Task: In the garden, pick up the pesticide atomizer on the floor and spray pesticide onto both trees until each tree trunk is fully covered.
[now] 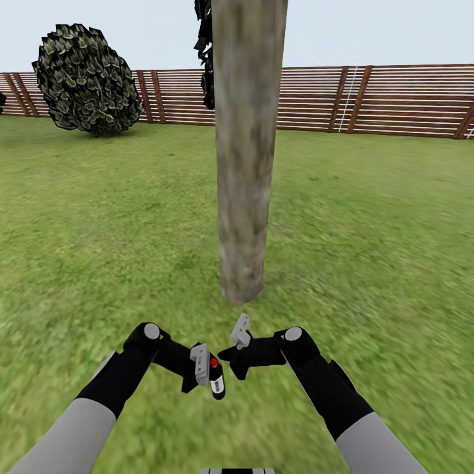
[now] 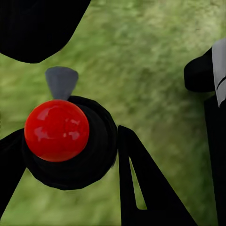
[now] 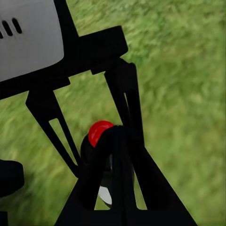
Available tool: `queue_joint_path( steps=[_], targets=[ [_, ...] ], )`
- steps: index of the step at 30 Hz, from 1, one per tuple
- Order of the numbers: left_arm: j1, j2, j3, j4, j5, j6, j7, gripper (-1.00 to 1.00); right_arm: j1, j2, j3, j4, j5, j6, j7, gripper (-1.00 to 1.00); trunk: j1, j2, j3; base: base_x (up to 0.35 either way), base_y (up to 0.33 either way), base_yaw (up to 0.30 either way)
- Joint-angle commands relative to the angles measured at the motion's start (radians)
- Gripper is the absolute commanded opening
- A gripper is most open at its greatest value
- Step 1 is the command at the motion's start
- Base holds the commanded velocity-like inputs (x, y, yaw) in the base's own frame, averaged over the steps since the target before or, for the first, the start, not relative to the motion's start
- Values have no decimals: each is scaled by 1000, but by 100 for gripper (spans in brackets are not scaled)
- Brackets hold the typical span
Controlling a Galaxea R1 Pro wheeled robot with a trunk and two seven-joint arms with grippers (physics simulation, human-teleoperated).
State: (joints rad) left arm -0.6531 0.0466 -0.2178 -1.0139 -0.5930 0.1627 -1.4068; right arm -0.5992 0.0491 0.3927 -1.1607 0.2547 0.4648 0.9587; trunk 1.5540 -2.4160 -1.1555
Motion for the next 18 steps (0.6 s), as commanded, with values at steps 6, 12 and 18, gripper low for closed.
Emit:
queue_joint_path(
  steps=[6, 12, 18],
  targets=[
    [0, 1, 0, 0, 1, 0, 0, -100, 0, 0, 0, -1, 0, 0, 0, -100, 0, 0, 0, 0, 0, 0],
    [-2, 0, 0, -1, 2, 0, -1, -100, 0, 0, 0, 0, 0, 0, 0, -100, 0, 0, 0, 0, 0, 0],
    [-2, -1, 1, -2, 3, 0, -1, -100, 0, 0, 0, 1, 0, 0, 0, -100, 0, 0, 0, 0, 0, 0]
  ],
)
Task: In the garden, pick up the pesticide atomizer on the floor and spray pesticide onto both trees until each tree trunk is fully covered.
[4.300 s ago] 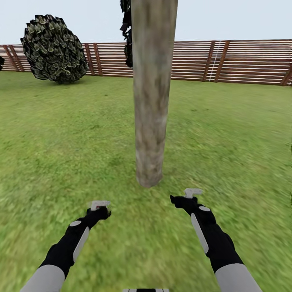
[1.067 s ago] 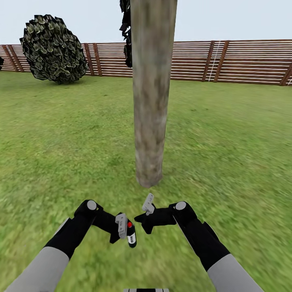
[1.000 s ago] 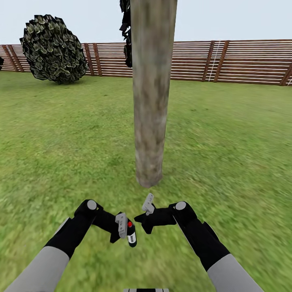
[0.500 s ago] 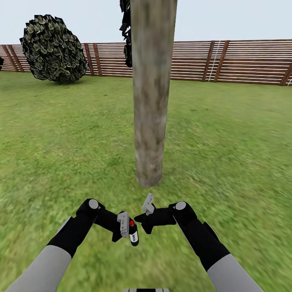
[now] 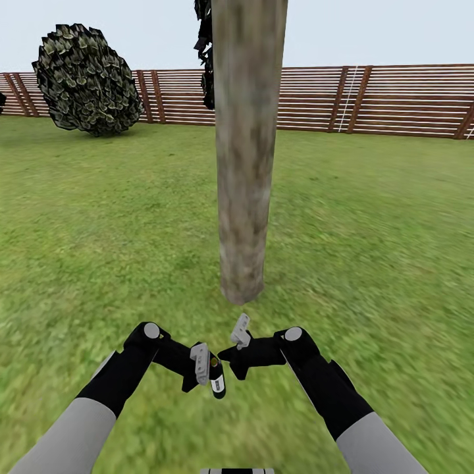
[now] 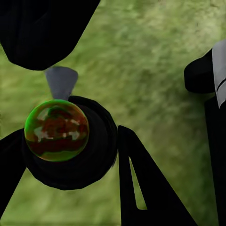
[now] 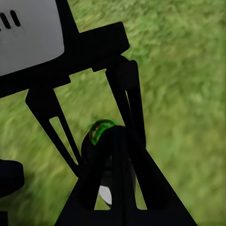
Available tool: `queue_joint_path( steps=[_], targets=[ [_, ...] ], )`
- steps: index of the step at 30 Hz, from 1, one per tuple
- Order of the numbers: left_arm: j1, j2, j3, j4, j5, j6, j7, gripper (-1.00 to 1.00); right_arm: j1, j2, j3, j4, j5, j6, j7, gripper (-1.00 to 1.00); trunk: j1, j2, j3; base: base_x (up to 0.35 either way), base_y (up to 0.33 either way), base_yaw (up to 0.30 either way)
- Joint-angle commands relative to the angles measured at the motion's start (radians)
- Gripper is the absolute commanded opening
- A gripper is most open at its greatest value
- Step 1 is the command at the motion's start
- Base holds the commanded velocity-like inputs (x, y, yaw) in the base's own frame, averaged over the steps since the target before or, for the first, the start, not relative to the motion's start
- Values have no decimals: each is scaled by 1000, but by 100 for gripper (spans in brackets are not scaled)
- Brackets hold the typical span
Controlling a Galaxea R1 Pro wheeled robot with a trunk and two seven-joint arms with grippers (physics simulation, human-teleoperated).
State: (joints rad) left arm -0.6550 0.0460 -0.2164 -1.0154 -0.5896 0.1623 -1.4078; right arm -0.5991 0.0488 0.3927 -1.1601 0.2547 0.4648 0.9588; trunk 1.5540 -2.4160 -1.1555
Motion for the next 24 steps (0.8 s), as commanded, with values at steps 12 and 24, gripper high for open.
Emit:
queue_joint_path(
  steps=[12, 24],
  targets=[
    [-5, 8, -2, 17, -23, -4, 6, -100, 0, 0, 0, -1, 0, 0, 0, -100, 0, 0, 0, 0, 0, 0],
    [-2, 71, 165, 117, -223, -9, 89, -100, 0, -1, -8, -2, 0, 1, -9, -100, 0, 0, 0, 0, 0, 0]
  ],
)
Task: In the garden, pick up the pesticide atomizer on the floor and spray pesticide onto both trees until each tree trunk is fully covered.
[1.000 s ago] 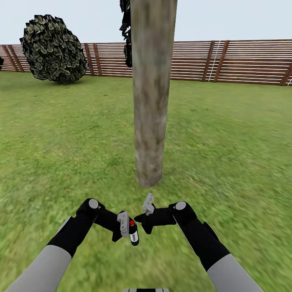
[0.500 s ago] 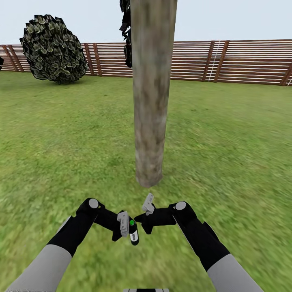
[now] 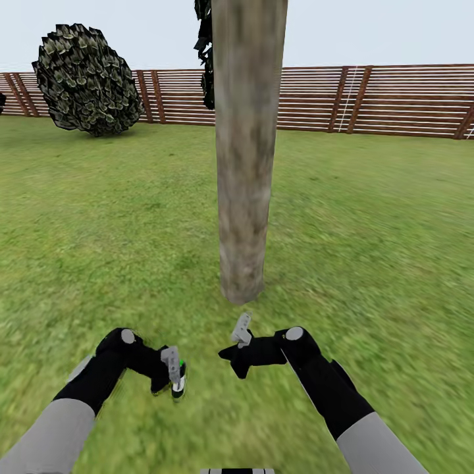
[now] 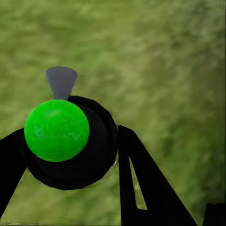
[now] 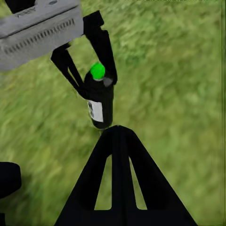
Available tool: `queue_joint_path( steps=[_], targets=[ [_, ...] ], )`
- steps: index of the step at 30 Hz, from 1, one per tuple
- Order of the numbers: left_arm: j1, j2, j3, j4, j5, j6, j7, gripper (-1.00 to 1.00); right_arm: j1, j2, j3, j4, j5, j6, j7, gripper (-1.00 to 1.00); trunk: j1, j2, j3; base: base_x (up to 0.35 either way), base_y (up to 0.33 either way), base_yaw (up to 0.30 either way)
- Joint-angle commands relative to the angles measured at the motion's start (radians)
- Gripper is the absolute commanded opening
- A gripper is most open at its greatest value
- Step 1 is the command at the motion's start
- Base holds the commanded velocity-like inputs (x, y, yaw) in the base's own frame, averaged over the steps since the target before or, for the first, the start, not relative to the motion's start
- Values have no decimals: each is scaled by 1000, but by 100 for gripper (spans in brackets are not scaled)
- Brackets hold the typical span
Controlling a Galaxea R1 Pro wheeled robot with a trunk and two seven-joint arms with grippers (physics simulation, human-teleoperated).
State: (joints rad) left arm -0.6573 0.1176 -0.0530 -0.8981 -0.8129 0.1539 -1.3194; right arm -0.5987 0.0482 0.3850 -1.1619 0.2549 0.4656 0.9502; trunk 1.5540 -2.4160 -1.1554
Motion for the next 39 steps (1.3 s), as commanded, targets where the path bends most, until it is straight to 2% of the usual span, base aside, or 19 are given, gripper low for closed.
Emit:
queue_joint_path(
  steps=[1, 2, 3, 4, 5, 6, 8, 9, 11, 12, 13, 15, 17, 20, 21, 24, 26, 31, 39],
  targets=[
    [3, -6, 69, 2, 4, 0, 56, -100, 0, -1, -1, 1, 1, 0, -23, -100, 0, 0, 0, 0, 0, 0],
    [5, -20, 123, 8, 15, 1, 115, -100, 0, -3, -1, 3, 1, 0, -88, -100, 0, 0, 0, 0, 0, 0],
    [6, -31, 149, 16, 28, 2, 150, -100, 0, -5, -4, 8, 1, 0, -150, -100, 0, 0, 0, 0, 0, 0],
    [6, -41, 169, 28, 44, 4, 182, -100, 0, -6, -11, 28, 0, -1, -267, -100, 0, 0, 0, 0, 0, 0],
    [6, -54, 195, 44, 71, 7, 232, -100, 0, -6, -13, 47, -2, -2, -352, -100, 0, 0, 0, 0, 0, 0],
    [7, -61, 218, 54, 107, 9, 287, -100, 0, -6, -16, 78, -5, -4, -476, -100, 0, 0, 0, 0, 0, 0],
    [7, -65, 248, 68, 168, 12, 369, -100, 0, -5, -19, 118, -7, -18, -597, -100, 0, 0, 0, 0, 0, 0],
    [7, -67, 270, 87, 217, 13, 429, -100, 1, -5, -23, 144, -8, -41, -643, 100, 0, 0, 0, 0, 0, 0],
    [7, -67, 297, 116, 272, 15, 508, -100, 1, -5, -53, 173, -10, -79, -671, 100, 0, 0, 0, 0, 0, 0],
    [7, -68, 316, 137, 302, 16, 572, -100, 2, -3, -98, 194, -10, -99, -681, 100, 0, 0, 0, 0, 0, 0],
    [8, -68, 327, 154, 315, 16, 624, -100, 2, -1, -135, 208, -11, -108, -685, 100, 0, 0, 0, 0, 0, 0],
    [9, -69, 351, 207, 335, 16, 768, -100, 2, 2, -227, 228, -14, -119, -689, 100, 0, 0, 0, 0, 0, 0],
    [9, -70, 366, 243, 348, 16, 847, -100, 2, 3, -273, 232, -16, -122, -689, 100, 0, 0, 0, 0, 0, 0],
    [9, -72, 387, 272, 437, 26, 947, -100, 2, 4, -334, 232, -30, -152, -692, 100, 0, 0, 0, 0, 0, 0],
    [8, -73, 389, 275, 473, 55, 984, -100, 2, 4, -369, 233, -46, -159, -692, 100, 0, 0, 0, 0, 0, 0],
    [8, -84, 384, 277, 508, 121, 1035, -100, 2, 5, -413, 230, -62, -163, -693, 100, 0, 0, 0, 0, 0, 0],
    [7, -99, 381, 278, 518, 154, 1068, -100, 2, 5, -430, 232, -66, -164, -695, 100, 0, 0, 0, 0, 0, 0],
    [10, -115, 378, 278, 523, 164, 1096, -100, 4, 5, -437, 231, -73, -202, -700, 100, 0, 0, 0, 0, 0, 0],
    [11, -116, 377, 278, 526, 157, 1097, -100, 6, 5, -436, 237, -74, -217, -700, 100, 0, 0, 0, 31, 0, 0]
  ],
)
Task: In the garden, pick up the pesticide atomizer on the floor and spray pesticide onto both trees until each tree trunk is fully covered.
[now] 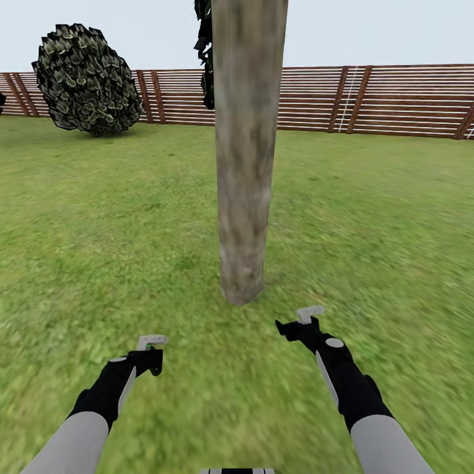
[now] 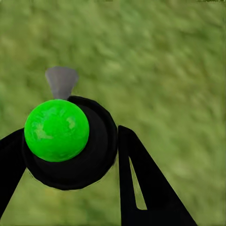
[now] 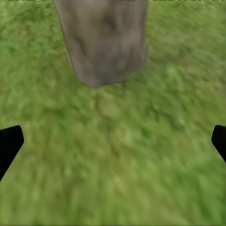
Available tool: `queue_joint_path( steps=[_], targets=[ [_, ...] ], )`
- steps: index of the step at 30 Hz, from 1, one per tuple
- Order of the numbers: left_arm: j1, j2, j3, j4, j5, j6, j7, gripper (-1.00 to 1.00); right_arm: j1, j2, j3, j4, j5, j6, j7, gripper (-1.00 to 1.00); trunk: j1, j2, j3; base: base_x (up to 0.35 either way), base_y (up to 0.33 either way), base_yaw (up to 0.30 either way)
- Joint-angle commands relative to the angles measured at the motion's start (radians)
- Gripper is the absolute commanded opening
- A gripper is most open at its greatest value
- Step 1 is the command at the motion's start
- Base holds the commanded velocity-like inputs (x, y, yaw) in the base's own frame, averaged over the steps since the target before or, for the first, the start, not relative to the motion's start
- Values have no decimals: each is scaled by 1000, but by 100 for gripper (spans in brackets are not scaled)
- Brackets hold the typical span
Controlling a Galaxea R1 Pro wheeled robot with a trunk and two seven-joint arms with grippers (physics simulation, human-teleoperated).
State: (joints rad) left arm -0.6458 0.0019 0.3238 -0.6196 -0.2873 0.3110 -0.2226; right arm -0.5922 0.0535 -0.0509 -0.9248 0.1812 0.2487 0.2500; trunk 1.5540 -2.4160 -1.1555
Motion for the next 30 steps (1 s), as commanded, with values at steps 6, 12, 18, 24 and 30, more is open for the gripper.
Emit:
queue_joint_path(
  steps=[6, 12, 18, 24, 30],
  targets=[
    [0, -22, 1, 0, 2, -1, 3, -100, 0, -1, -4, -8, 1, 0, -1, 100, 0, 0, 0, 306, 0, -187],
    [0, -30, 7, 0, 3, -7, 3, -100, 0, -1, -5, -9, 3, 0, -2, 100, 0, 0, 0, 336, 0, -296],
    [0, -22, 10, 0, 2, -7, 3, -100, 0, -1, -12, -8, 3, 0, -2, 100, 0, 0, 0, 332, 0, -299],
    [2, -18, 76, 0, 1, -50, 8, -100, 0, -1, -55, -11, 1, 0, 0, 100, 0, 0, 0, 71, 0, -60],
    [6, -25, 73, 1, 2, -85, 6, -100, 0, -1, -55, -8, 0, 0, 1, 100, 0, 0, 0, 0, -93, 0]
  ],
)
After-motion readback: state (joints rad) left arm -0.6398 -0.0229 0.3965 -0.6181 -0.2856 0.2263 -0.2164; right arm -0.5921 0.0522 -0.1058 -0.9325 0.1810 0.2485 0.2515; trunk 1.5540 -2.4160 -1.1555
